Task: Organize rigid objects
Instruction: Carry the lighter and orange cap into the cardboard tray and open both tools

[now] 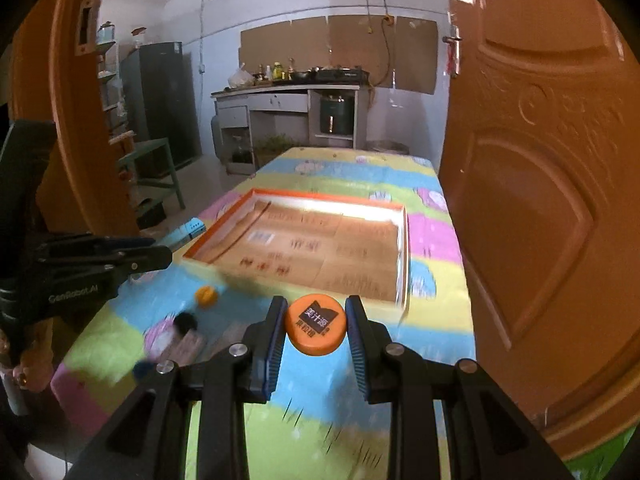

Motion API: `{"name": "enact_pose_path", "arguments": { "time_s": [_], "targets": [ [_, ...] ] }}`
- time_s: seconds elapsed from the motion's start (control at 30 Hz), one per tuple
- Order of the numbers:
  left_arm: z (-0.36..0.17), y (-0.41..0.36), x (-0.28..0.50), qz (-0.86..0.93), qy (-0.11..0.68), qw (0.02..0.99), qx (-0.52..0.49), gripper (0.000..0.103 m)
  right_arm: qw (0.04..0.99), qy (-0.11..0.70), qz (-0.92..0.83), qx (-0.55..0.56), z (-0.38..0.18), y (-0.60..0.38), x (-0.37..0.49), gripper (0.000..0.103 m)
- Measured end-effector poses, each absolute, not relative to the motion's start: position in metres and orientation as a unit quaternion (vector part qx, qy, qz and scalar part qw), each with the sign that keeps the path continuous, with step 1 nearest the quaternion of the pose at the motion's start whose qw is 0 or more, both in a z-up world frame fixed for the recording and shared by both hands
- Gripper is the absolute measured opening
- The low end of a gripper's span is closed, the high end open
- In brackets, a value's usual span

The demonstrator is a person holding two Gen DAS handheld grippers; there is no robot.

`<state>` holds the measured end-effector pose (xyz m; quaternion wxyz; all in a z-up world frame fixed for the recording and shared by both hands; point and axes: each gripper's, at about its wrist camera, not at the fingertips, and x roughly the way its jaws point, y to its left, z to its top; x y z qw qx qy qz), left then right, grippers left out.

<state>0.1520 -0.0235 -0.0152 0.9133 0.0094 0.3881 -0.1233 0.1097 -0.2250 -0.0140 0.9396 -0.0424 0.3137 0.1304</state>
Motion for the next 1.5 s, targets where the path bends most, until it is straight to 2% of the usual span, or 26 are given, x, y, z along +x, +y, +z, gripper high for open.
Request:
{"name": "enact_pose_path", "arguments": {
  "time_s": [0.27,0.67,1.0,1.5],
  "targets": [
    [-0.017,-0.016,0.24,-0.104,0.418,0.902,-0.002,0.022,0.925,0.347,0.15,-0.024,-0.01,-0.233,0.21,0.03],
    [-0.058,-0.008,0.351,-0.082,0.475,0.876,-0.008,0.022,0.896,0.422,0.14,-0.024,-0.045,-0.216,0.33,0.03],
    [-0.091,-0.012,0.381,-0.078,0.497,0.864,-0.004,0.022,0.875,0.47,0.113,-0.032,-0.086,-0.209,0.379,0.03],
    [-0.122,-0.016,0.393,-0.087,0.519,0.85,-0.001,0.023,0.861,0.499,0.089,-0.039,-0.121,-0.208,0.394,0.031]
  ]
}}
